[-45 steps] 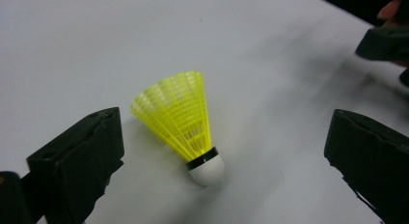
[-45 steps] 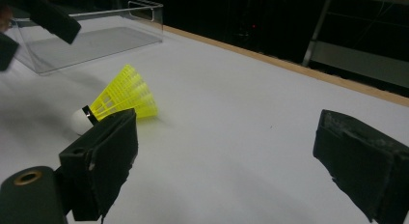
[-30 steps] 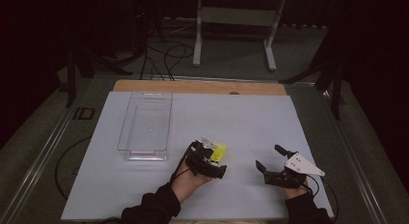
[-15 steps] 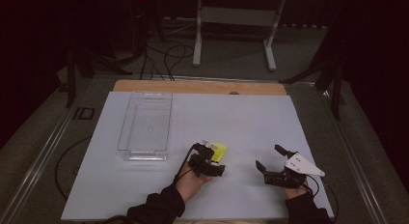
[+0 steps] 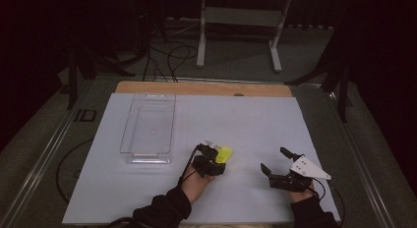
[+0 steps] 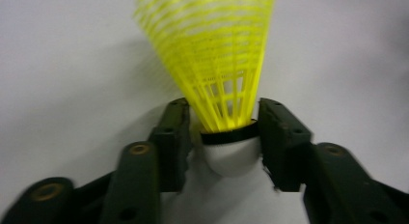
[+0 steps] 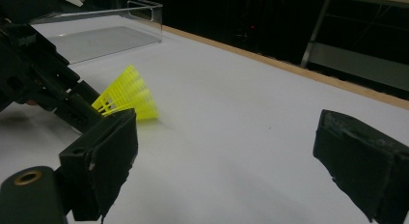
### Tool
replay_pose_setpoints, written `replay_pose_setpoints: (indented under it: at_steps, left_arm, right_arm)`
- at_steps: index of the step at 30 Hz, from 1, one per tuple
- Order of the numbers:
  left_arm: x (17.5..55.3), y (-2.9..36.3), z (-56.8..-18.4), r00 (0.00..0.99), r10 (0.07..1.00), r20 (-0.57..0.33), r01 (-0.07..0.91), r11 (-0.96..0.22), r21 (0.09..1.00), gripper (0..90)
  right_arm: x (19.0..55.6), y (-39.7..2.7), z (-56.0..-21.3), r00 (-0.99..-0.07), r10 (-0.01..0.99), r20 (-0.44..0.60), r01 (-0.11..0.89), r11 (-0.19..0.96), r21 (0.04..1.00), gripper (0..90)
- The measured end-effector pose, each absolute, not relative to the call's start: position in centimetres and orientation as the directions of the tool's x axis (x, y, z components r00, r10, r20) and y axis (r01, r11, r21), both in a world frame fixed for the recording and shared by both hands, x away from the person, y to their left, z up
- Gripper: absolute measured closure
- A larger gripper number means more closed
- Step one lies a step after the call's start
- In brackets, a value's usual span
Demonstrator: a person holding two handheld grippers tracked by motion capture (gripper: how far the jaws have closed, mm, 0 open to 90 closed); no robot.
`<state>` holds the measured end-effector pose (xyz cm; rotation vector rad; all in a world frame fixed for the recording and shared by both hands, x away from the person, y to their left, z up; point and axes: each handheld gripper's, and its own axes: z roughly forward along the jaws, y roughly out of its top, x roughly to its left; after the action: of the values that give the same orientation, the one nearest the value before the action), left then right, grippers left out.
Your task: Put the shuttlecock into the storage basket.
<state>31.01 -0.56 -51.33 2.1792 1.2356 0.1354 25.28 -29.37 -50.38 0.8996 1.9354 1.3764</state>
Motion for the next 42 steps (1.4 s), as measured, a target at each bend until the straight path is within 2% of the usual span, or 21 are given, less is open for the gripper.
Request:
replay_pose_setpoints:
  at_steps: [2, 5, 13, 21, 42]
  left_arm:
    - [31.2, -0.3, -51.4, 0.551, 0.803, -0.226, 0.748, -0.355, 0.561, 63.1]
    - [31.3, -0.1, -51.4, 0.557, 0.798, -0.229, 0.745, -0.358, 0.563, 64.0]
    - [31.1, -0.3, -51.1, 0.608, 0.777, -0.163, 0.7, -0.427, 0.573, 64.8]
    - [30.7, -0.3, -50.4, 0.652, 0.746, -0.135, 0.662, -0.473, 0.581, 65.0]
    - [31.3, 2.1, -45.8, 0.703, 0.698, -0.136, 0.608, -0.49, 0.625, 65.1]
  right_arm:
    - [25.3, -29.4, -50.4, -0.594, 0.801, -0.082, 0.186, 0.235, 0.954, 8.4]
    - [25.3, -29.4, -50.4, -0.593, 0.801, -0.083, 0.185, 0.235, 0.954, 8.4]
    - [25.3, -29.4, -50.4, -0.592, 0.801, -0.084, 0.183, 0.236, 0.954, 8.4]
    - [25.3, -29.3, -50.4, -0.592, 0.802, -0.079, 0.189, 0.234, 0.954, 8.4]
    - [25.4, -29.4, -50.5, -0.592, 0.802, -0.08, 0.192, 0.237, 0.952, 8.4]
